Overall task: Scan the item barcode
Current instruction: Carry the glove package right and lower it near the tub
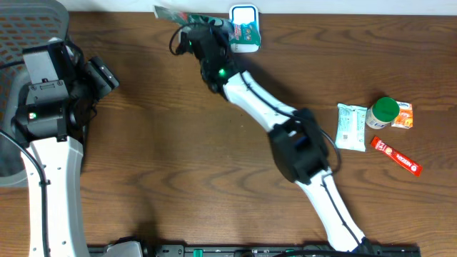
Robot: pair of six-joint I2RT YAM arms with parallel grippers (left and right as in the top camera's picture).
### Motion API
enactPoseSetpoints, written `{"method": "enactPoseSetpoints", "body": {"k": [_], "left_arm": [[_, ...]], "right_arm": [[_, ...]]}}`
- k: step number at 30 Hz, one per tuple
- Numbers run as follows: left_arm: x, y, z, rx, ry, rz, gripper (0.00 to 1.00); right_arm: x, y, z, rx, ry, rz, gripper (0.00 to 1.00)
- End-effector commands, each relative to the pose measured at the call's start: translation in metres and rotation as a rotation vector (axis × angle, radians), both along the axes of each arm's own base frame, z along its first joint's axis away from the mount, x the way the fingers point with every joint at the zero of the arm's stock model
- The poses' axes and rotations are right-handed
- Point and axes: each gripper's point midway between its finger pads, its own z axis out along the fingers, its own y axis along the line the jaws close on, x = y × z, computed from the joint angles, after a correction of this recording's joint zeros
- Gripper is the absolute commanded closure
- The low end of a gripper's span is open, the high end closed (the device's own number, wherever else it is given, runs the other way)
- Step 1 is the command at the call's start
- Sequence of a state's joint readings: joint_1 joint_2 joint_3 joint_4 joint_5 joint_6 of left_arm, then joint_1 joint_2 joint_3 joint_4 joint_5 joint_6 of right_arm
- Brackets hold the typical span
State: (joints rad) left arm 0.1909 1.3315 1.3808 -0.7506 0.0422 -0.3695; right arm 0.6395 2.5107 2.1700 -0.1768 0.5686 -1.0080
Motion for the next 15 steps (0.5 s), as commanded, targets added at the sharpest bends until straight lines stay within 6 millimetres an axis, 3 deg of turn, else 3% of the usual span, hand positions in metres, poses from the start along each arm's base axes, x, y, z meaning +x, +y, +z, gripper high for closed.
{"method": "enactPoseSetpoints", "body": {"k": [1,4,8,12,15], "left_arm": [[0.002,0.004,0.0,0.007,0.001,0.011,0.16],[0.002,0.004,0.0,0.007,0.001,0.011,0.16],[0.002,0.004,0.0,0.007,0.001,0.011,0.16],[0.002,0.004,0.0,0.007,0.001,0.011,0.16],[0.002,0.004,0.0,0.007,0.001,0.011,0.16]], "right_arm": [[-0.026,-0.012,0.15,0.477,-0.063,-0.032,0.99],[-0.061,-0.039,0.184,0.627,0.059,-0.086,0.99],[-0.113,-0.096,0.205,0.771,0.242,-0.235,0.99],[-0.157,-0.179,0.202,0.814,0.369,-0.481,0.99],[-0.195,-0.252,0.174,0.727,0.501,-0.719,0.99]]}}
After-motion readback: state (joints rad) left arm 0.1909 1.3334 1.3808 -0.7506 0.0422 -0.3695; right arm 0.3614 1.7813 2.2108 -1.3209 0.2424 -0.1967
